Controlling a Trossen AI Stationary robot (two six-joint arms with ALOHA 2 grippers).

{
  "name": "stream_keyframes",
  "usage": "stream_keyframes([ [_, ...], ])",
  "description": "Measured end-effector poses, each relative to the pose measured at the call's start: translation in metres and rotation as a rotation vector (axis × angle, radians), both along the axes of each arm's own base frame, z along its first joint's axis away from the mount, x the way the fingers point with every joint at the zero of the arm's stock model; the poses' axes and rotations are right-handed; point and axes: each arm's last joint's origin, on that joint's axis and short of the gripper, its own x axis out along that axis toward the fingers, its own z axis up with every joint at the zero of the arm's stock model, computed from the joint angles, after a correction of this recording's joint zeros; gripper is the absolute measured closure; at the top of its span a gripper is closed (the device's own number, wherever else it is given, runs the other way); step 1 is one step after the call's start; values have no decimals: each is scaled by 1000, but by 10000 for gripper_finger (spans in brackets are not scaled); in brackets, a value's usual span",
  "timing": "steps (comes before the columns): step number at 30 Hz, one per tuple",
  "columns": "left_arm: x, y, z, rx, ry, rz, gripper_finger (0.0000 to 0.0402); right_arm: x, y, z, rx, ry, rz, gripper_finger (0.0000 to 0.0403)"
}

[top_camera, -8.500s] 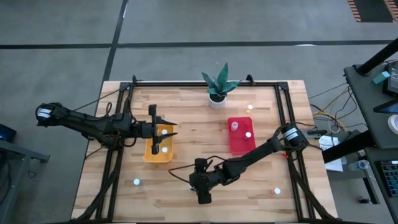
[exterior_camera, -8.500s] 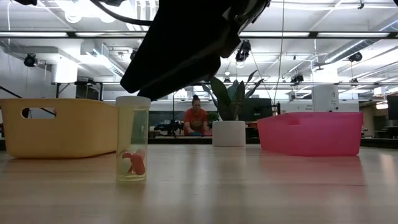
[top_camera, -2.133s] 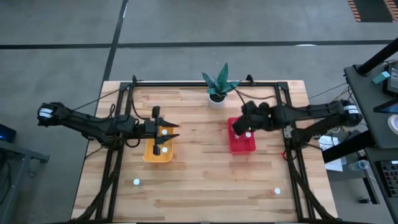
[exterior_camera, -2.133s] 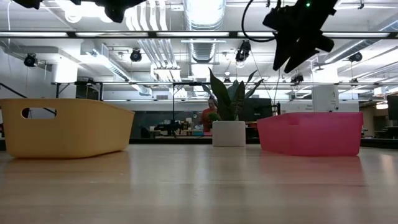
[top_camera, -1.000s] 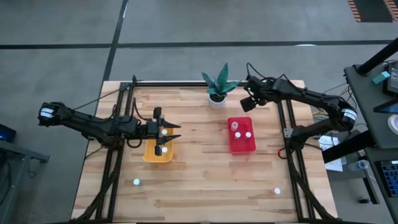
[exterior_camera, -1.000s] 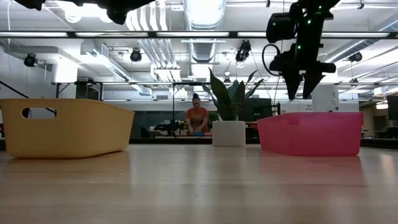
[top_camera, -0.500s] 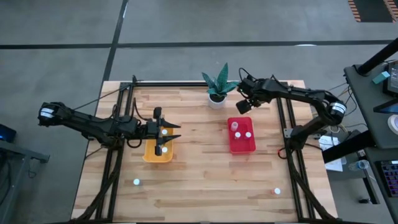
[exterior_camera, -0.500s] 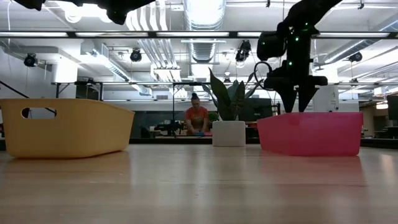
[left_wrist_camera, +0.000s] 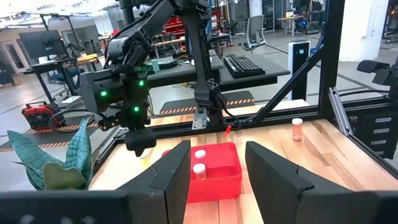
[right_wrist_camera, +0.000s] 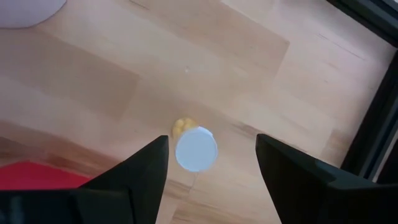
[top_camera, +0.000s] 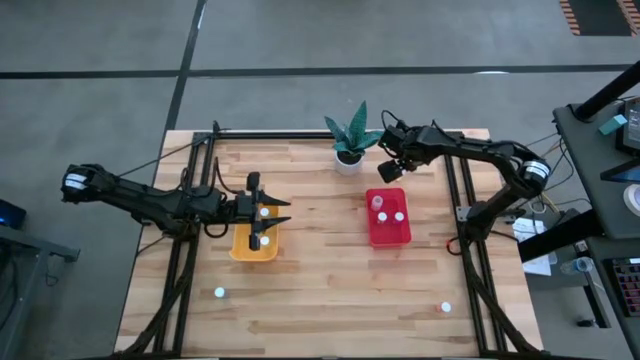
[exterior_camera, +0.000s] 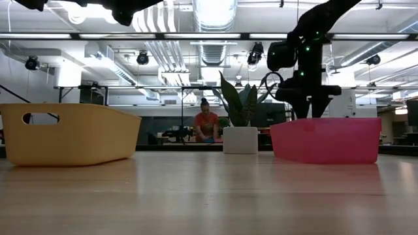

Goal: Pick and place medicine bottles into bin by pill shape (circle, oval)
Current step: Put the yellow tablet bottle into the yellow bin

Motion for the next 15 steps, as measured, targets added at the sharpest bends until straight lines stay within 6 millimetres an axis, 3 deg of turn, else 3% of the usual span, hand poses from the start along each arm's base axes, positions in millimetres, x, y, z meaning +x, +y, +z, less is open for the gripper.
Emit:
stream_keyframes([
  [15, 0, 0, 0, 0, 1, 0, 264, 9, -6, -25, 58, 51, 9, 180],
])
